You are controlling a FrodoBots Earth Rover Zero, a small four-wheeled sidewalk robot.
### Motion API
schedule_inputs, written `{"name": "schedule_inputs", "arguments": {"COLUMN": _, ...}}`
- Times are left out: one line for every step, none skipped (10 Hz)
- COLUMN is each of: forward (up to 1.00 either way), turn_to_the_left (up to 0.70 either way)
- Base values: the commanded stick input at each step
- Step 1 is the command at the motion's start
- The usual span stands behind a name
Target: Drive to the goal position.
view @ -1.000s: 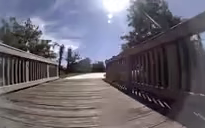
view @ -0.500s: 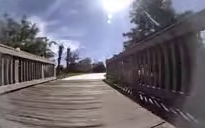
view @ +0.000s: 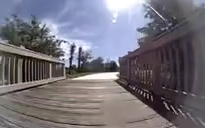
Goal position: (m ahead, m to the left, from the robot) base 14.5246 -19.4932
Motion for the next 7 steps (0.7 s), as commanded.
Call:
{"name": "schedule_inputs", "arguments": {"forward": 0.85, "turn_to_the_left": 0.04}}
{"name": "schedule_inputs", "arguments": {"forward": 0.85, "turn_to_the_left": 0.1}}
{"name": "schedule_inputs", "arguments": {"forward": 0.85, "turn_to_the_left": 0.29}}
{"name": "schedule_inputs", "arguments": {"forward": 0.85, "turn_to_the_left": 0.16}}
{"name": "schedule_inputs", "arguments": {"forward": 0.85, "turn_to_the_left": 0.04}}
{"name": "schedule_inputs", "arguments": {"forward": 0.85, "turn_to_the_left": 0.0}}
{"name": "schedule_inputs", "arguments": {"forward": 0.85, "turn_to_the_left": 0.0}}
